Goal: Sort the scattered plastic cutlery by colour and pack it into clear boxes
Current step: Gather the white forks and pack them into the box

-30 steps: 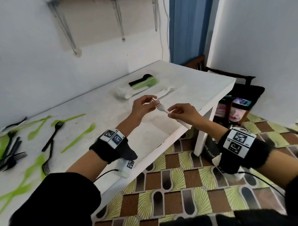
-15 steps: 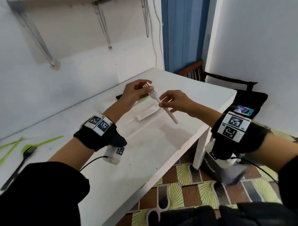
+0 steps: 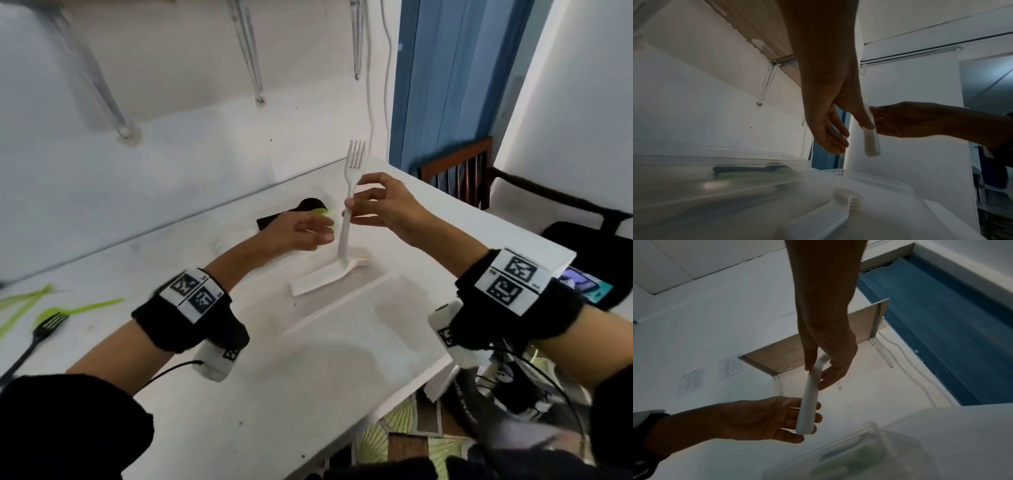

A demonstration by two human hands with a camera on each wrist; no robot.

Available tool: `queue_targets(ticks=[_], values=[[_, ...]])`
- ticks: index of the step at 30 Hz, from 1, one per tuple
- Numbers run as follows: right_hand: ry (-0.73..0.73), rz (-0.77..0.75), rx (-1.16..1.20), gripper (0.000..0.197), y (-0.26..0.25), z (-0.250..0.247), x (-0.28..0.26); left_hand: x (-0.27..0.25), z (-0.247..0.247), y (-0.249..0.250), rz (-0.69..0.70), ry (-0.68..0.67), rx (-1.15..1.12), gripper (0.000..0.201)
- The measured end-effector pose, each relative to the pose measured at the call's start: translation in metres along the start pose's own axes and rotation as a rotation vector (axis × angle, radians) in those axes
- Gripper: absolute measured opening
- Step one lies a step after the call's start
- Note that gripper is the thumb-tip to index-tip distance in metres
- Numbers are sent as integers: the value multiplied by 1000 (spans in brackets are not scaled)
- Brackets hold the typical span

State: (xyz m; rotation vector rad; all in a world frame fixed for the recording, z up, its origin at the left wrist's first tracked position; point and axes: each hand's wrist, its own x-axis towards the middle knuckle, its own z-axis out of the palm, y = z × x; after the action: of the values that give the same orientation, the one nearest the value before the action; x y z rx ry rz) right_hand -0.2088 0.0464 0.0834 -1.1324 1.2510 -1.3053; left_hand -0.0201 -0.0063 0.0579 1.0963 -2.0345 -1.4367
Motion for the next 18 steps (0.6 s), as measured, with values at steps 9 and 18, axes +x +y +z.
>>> queue_targets(ticks=[9, 18], values=[[-182, 49, -2, 42, 14, -4, 38, -3, -5, -4, -60, 132, 357, 29], [-516, -243, -805, 24, 63, -40, 45, -30, 18, -40, -164, 37, 602, 31]])
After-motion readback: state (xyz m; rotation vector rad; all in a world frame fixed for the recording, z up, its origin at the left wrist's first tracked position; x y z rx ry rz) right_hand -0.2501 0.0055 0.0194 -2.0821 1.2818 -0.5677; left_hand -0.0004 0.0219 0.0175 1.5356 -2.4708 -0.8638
